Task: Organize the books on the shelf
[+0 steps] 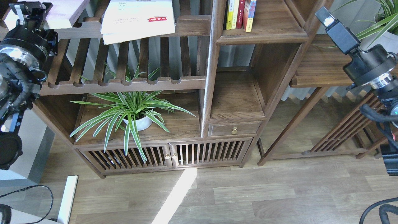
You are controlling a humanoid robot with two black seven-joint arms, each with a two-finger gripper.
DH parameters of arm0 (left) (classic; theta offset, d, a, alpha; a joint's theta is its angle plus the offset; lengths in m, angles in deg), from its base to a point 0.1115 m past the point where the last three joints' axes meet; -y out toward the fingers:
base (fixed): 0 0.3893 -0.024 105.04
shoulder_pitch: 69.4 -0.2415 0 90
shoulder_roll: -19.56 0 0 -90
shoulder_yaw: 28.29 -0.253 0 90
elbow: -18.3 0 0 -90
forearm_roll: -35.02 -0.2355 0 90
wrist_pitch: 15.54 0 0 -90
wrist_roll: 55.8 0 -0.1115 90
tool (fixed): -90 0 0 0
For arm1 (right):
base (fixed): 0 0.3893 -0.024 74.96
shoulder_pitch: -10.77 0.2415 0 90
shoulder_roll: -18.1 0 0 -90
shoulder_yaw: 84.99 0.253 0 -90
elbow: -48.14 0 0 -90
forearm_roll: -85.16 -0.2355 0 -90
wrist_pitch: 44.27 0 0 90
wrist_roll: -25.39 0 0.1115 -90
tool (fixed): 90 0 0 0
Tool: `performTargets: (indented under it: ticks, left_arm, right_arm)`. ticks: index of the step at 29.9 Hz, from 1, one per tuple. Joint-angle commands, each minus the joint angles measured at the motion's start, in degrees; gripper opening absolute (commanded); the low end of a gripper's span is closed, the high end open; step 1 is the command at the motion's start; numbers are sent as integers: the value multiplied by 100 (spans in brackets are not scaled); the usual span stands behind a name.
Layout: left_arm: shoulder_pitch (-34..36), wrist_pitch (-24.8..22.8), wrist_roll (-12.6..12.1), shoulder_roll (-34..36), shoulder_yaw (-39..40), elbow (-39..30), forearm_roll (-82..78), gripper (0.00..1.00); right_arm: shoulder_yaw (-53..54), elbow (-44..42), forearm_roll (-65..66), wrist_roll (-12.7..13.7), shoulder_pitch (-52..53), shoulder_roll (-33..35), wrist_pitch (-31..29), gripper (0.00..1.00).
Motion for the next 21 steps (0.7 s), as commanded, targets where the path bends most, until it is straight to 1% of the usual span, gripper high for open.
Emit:
performTargets:
  ticks: [1, 3, 8, 9, 12, 15, 21]
  left_arm:
    - [-90, -435, -62, 52, -32, -16, -18, 10]
    - [-178, -628, -71, 96, -41, -60, -35, 7]
    - [-388, -1032, -97, 254, -41, -192, -35, 7]
    - [-450, -1164, -106, 272, -50, -200, -35, 7]
    - [-765, -1813, -123, 333, -85, -218, -122, 6]
    - [-1021, -2201, -167, 351, -111, -227, -342, 6]
    - [-1372, -2931, -167, 377, -111, -297, -369, 5]
  right_arm:
    - [-59, -26, 35, 0, -18, -203, 0, 73]
    - [-77, -35, 70, 0, -9, -257, 0, 73]
    - [-226, -44, 97, 0, 17, -274, 0, 73]
    - [-252, -44, 97, 0, 26, -274, 0, 73]
    - [-392, -53, 106, 0, 87, -300, 0, 73]
    - [-551, -70, 106, 0, 219, -353, 0, 73]
    - [-911, -105, 106, 9, 422, -573, 0, 73]
